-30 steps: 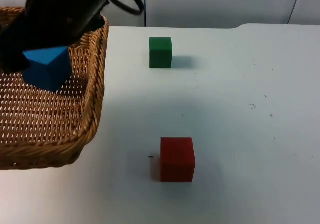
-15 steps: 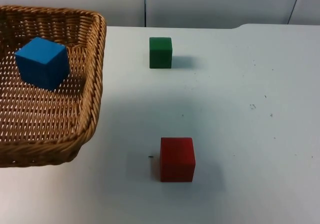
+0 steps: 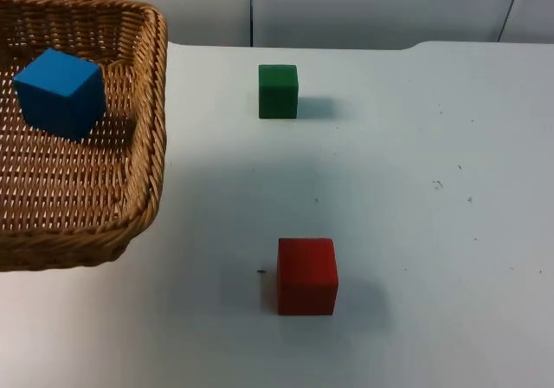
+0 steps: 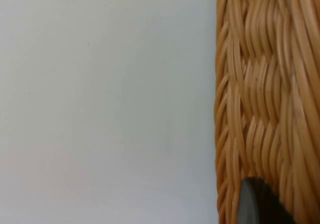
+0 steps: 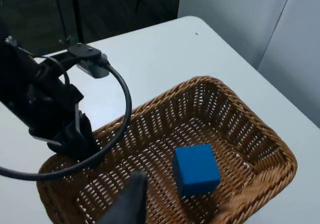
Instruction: Pick up the basket with the left hand and place the blue cube into the basket with the right hand.
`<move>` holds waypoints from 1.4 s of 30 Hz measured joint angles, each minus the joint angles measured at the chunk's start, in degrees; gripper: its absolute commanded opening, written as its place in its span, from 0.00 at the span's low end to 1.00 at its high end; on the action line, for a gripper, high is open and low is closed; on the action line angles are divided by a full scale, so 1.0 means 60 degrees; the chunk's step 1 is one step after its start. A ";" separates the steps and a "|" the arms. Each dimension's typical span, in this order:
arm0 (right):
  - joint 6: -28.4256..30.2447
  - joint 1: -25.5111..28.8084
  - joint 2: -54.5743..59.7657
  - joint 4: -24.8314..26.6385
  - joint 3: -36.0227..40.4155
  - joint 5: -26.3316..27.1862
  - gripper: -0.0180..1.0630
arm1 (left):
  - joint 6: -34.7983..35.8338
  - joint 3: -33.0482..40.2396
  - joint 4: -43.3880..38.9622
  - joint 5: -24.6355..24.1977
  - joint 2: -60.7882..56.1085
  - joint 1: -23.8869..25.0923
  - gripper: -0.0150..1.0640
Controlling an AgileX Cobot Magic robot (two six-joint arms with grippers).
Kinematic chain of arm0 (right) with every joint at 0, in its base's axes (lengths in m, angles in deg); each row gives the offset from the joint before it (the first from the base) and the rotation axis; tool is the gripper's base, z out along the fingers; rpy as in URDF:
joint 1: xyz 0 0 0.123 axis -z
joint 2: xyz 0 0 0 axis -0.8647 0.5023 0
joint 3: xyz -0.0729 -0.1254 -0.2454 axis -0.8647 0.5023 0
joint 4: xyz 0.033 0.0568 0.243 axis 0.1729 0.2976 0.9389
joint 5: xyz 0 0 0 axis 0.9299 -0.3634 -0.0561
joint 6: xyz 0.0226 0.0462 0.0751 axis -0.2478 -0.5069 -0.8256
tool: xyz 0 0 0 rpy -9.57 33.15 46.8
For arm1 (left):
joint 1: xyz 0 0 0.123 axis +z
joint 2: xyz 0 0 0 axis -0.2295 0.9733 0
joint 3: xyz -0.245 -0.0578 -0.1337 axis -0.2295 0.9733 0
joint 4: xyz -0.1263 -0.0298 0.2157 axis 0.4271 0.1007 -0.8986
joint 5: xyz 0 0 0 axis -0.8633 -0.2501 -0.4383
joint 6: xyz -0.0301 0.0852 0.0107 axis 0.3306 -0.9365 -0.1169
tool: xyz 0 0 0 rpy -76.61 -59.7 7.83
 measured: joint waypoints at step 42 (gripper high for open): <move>-0.0018 0.0000 -0.4221 0.0700 0.4400 0.1925 0.99 | -0.2697 -0.1052 0.1503 0.0940 0.4692 0.0000 0.01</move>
